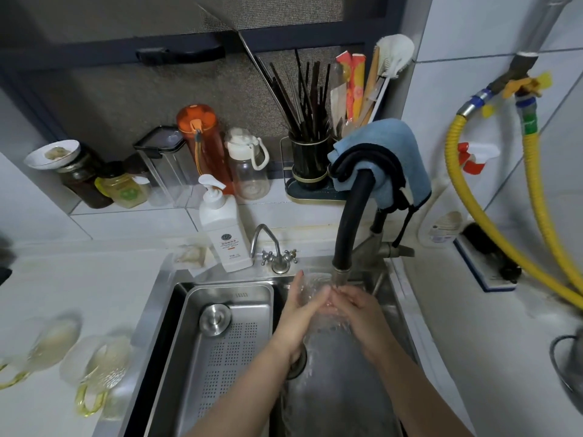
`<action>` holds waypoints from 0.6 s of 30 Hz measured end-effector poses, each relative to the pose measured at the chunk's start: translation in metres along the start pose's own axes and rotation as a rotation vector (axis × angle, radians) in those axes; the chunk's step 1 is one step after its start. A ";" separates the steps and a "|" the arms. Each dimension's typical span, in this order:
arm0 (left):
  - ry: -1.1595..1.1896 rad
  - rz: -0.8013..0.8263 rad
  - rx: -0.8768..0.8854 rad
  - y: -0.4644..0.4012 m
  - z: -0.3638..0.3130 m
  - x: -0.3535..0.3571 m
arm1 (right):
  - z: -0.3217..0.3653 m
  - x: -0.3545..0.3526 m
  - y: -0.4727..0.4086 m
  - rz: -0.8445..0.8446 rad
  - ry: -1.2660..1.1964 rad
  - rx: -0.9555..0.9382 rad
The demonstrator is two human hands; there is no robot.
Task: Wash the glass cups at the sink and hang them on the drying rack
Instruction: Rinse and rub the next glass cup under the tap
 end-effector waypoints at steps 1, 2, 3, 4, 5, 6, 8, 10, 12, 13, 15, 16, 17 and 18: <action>0.005 -0.015 0.023 0.002 0.003 -0.001 | -0.001 0.001 -0.001 -0.027 0.006 -0.003; 0.009 -0.035 0.043 0.003 0.005 -0.002 | 0.000 0.002 -0.002 -0.023 0.019 -0.015; 0.009 -0.050 0.043 0.002 0.007 -0.003 | 0.000 0.004 -0.002 0.016 0.027 -0.026; 0.011 -0.060 0.027 0.001 0.007 -0.004 | 0.001 0.006 0.000 0.088 0.031 -0.031; 0.013 -0.070 0.006 -0.001 0.007 -0.006 | 0.002 0.008 0.003 0.173 0.065 -0.044; 0.011 -0.073 -0.016 -0.003 0.007 -0.007 | 0.001 0.009 0.004 0.227 0.143 -0.068; -0.018 -0.058 -0.061 -0.007 0.007 -0.009 | -0.002 0.006 0.004 0.215 0.256 -0.100; -0.051 0.008 -0.057 -0.004 0.007 -0.007 | -0.001 0.001 0.002 0.093 0.194 -0.068; -0.050 0.035 -0.021 -0.002 0.010 -0.005 | 0.000 0.000 0.001 0.042 0.053 -0.011; -0.025 0.024 -0.018 -0.003 0.011 -0.006 | 0.000 0.001 0.002 0.080 0.003 0.009; 0.015 0.001 -0.039 -0.005 0.010 -0.008 | -0.002 0.003 0.004 0.192 0.034 -0.030; 0.030 0.010 -0.051 -0.007 0.011 -0.009 | -0.005 0.003 0.004 0.221 0.096 -0.068; 0.034 0.024 -0.084 -0.007 0.011 -0.009 | -0.006 0.002 0.003 0.223 0.143 -0.093; 0.038 0.039 -0.096 -0.007 0.012 -0.007 | -0.007 0.001 0.002 0.198 0.147 -0.096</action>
Point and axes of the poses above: each hand's wrist, its own y-axis away from the middle knuckle, its own x-axis out of the palm, z = x × y, the point moved 3 cm from there along -y, towards the middle knuckle, and after that the axes turned 10 degrees about -z, right-handed, at the moved point
